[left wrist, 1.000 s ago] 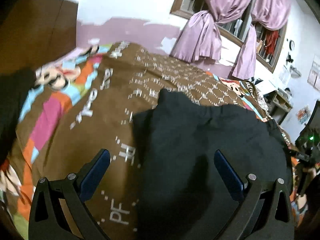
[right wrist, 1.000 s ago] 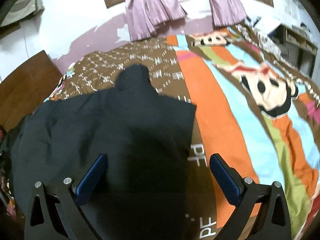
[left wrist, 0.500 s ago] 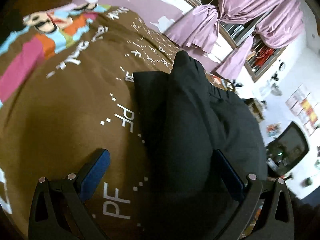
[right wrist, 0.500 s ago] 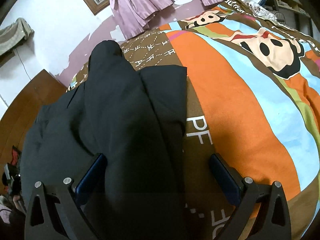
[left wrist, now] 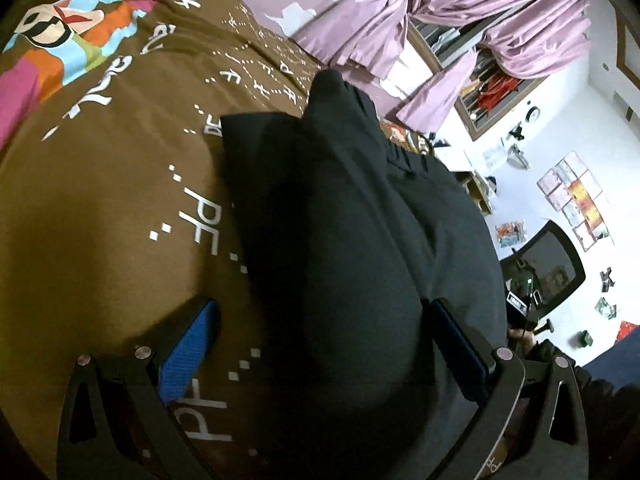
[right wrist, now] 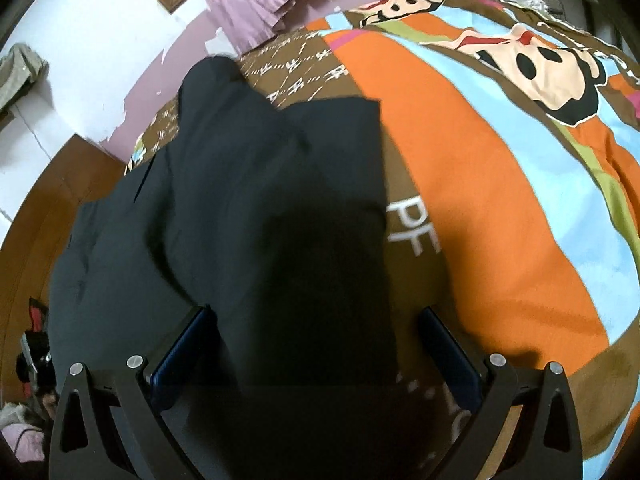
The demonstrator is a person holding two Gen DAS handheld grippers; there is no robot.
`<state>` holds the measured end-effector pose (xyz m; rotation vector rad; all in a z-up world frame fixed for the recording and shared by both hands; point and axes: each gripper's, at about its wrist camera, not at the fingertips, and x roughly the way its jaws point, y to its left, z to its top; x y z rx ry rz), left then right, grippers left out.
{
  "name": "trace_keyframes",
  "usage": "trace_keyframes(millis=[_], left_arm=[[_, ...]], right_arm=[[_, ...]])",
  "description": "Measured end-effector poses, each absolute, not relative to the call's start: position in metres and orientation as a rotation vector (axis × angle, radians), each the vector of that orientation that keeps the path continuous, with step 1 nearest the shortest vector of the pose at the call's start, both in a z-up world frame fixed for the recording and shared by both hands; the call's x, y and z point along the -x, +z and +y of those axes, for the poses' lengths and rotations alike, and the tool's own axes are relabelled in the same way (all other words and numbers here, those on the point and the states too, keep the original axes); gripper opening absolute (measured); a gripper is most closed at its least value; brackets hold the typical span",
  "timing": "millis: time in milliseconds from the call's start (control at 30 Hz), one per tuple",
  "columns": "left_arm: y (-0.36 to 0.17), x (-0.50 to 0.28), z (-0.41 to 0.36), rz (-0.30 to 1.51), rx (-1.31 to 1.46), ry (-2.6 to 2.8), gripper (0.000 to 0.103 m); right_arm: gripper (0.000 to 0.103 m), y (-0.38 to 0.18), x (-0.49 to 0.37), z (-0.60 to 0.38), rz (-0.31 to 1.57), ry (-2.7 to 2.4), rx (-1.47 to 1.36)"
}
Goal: Fold large clothes
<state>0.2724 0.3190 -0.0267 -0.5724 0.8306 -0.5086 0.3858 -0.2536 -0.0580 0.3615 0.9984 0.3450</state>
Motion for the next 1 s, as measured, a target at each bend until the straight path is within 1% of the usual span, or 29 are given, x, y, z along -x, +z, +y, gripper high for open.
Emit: trace_keyframes(millis=[233, 333, 367, 400, 433, 500, 533, 600, 633, 667, 700, 733, 767, 800, 833, 867, 900, 1000], left_arm=[[-0.026, -0.271, 0.315, 0.887, 0.566, -0.534, 0.102], [-0.022, -0.269, 0.313, 0.896, 0.559, -0.508, 0.100], [-0.020, -0.267, 0.309, 0.897, 0.538, -0.500, 0.091], [-0.018, -0.267, 0.305, 0.896, 0.528, -0.510, 0.079], [-0.015, -0.265, 0.303, 0.893, 0.518, -0.504, 0.079], [-0.014, -0.262, 0.304, 0.891, 0.513, -0.488, 0.075], [-0.015, -0.261, 0.307, 0.890, 0.527, -0.486, 0.073], [-0.018, -0.259, 0.312, 0.889, 0.562, -0.487, 0.066], [-0.018, -0.258, 0.314, 0.886, 0.570, -0.486, 0.064], [-0.017, -0.256, 0.315, 0.880, 0.569, -0.484, 0.059], [-0.015, -0.254, 0.315, 0.870, 0.561, -0.481, 0.053], [-0.010, -0.251, 0.315, 0.853, 0.548, -0.477, 0.050], [-0.006, -0.251, 0.311, 0.837, 0.537, -0.475, 0.043], [0.000, -0.246, 0.310, 0.811, 0.524, -0.474, 0.037], [0.005, -0.243, 0.307, 0.791, 0.520, -0.474, 0.035], [0.011, -0.238, 0.306, 0.768, 0.510, -0.476, 0.031], [0.018, -0.233, 0.303, 0.741, 0.495, -0.480, 0.029], [0.039, -0.229, 0.277, 0.668, 0.441, -0.496, 0.025]], right_arm=[[0.103, -0.064, -0.372, -0.251, 0.998, 0.327, -0.410], [0.103, -0.065, -0.366, -0.244, 1.022, 0.336, -0.424], [0.103, -0.065, -0.365, -0.242, 1.029, 0.338, -0.418], [0.102, -0.064, -0.362, -0.239, 1.036, 0.332, -0.400], [0.099, -0.062, -0.362, -0.238, 1.037, 0.323, -0.392], [0.094, -0.059, -0.361, -0.238, 1.038, 0.301, -0.400], [0.090, -0.058, -0.360, -0.239, 1.038, 0.293, -0.402], [0.082, -0.055, -0.358, -0.238, 1.035, 0.284, -0.404], [0.076, -0.054, -0.356, -0.238, 1.035, 0.283, -0.407], [0.069, -0.052, -0.354, -0.238, 1.033, 0.280, -0.408], [0.064, -0.050, -0.353, -0.238, 1.030, 0.283, -0.406], [0.053, -0.048, -0.351, -0.238, 1.029, 0.294, -0.414], [0.042, -0.045, -0.351, -0.235, 1.022, 0.297, -0.418], [0.037, -0.039, -0.347, -0.234, 1.010, 0.308, -0.416], [0.030, -0.034, -0.345, -0.232, 0.998, 0.315, -0.405], [0.026, -0.029, -0.342, -0.229, 0.986, 0.316, -0.388], [0.025, -0.024, -0.339, -0.227, 0.973, 0.321, -0.379], [0.021, -0.008, -0.330, -0.222, 0.909, 0.366, -0.404]])
